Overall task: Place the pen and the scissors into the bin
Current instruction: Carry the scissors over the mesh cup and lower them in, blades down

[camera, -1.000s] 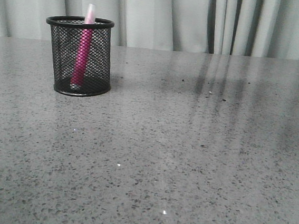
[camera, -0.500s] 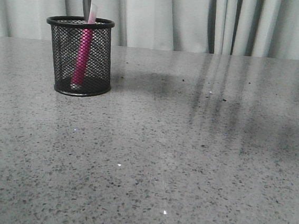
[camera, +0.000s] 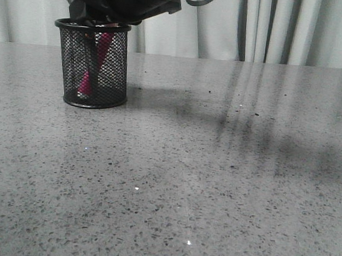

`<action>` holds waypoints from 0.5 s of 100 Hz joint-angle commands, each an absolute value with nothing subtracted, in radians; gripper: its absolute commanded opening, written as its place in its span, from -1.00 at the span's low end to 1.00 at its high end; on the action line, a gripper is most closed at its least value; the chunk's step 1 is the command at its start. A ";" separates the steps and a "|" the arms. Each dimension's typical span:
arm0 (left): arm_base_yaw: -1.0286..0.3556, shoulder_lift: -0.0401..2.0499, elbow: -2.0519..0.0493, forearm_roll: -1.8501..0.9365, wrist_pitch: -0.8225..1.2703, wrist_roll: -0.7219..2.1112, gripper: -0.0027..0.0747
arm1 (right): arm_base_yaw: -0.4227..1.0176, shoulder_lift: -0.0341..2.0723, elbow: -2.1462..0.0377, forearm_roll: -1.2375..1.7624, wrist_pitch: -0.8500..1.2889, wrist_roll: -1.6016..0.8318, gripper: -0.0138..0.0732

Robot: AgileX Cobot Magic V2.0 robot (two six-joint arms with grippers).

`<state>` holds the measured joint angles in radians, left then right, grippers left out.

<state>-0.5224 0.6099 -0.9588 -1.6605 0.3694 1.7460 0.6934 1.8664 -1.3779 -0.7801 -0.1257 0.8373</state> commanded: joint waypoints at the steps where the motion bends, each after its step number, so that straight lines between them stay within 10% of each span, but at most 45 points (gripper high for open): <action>1: -0.533 0.612 -0.982 -1.685 0.378 1.740 -0.31 | 0.682 1.814 -1.382 -0.788 -0.153 0.829 -0.84; 21: -0.533 0.612 -0.982 -1.685 0.380 1.740 -0.31 | 0.682 1.807 -1.384 -0.788 -0.138 0.829 -0.78; 50: -0.533 0.557 -0.940 -1.685 0.279 1.731 -0.42 | 0.671 1.721 -1.386 -0.788 -0.142 0.829 0.27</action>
